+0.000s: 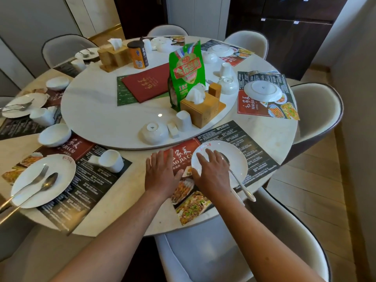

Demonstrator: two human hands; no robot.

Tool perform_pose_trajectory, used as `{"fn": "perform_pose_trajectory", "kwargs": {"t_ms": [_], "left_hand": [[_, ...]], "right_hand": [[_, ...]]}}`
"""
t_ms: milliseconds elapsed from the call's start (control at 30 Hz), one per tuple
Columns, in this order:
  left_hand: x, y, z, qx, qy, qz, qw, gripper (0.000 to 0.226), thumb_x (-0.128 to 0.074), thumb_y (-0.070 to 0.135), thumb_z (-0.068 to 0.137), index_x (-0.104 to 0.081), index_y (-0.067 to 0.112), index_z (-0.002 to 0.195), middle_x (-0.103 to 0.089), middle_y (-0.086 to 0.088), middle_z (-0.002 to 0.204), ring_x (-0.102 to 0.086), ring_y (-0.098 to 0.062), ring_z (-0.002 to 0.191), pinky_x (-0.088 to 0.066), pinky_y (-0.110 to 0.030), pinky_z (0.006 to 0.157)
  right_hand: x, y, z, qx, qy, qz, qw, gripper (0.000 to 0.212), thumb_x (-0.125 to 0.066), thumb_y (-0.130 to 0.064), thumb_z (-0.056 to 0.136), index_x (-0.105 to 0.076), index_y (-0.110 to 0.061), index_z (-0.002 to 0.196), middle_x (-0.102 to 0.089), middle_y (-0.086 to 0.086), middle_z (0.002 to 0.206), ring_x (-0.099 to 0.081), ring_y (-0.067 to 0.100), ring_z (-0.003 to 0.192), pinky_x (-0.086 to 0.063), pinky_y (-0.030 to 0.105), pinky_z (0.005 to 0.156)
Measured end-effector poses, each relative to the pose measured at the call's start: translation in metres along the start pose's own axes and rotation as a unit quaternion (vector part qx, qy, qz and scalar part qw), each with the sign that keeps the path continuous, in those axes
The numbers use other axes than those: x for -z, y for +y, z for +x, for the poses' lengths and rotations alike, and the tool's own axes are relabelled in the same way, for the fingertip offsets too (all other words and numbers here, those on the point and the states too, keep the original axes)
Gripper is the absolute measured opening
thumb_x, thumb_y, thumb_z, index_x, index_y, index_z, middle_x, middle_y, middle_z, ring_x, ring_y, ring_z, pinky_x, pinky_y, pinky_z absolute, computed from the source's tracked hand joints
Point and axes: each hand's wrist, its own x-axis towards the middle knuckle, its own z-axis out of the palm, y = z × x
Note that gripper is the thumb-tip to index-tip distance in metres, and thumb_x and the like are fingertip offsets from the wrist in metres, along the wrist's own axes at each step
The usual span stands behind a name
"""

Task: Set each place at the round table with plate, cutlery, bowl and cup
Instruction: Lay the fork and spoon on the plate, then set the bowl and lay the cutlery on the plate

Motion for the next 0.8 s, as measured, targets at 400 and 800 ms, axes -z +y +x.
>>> {"fn": "perform_pose_trajectory", "kwargs": {"t_ms": [400, 800], "left_hand": [[0.022, -0.076, 0.101, -0.070, -0.040, 0.102, 0.992, 0.101, -0.066, 0.055, 0.089, 0.000, 0.026, 0.160, -0.002, -0.016, 0.167, 0.000, -0.038, 0.154, -0.009, -0.052, 0.125], [-0.002, -0.108, 0.121, -0.224, 0.073, 0.189, 0.953, 0.062, -0.060, 0.007, 0.089, -0.040, 0.016, 0.148, -0.050, -0.019, 0.132, -0.050, -0.039, 0.119, -0.042, -0.052, 0.106]], "right_hand": [[-0.047, -0.077, 0.048, 0.016, -0.099, -0.041, 0.994, 0.064, -0.046, -0.055, 0.098, -0.028, -0.029, 0.154, -0.021, 0.005, 0.165, -0.010, 0.031, 0.153, -0.012, 0.058, 0.120], [-0.058, -0.090, 0.070, 0.000, -0.131, -0.145, 0.981, 0.051, -0.051, -0.056, 0.092, -0.057, -0.026, 0.133, -0.056, 0.004, 0.140, -0.034, 0.031, 0.141, -0.012, 0.064, 0.118]]}}
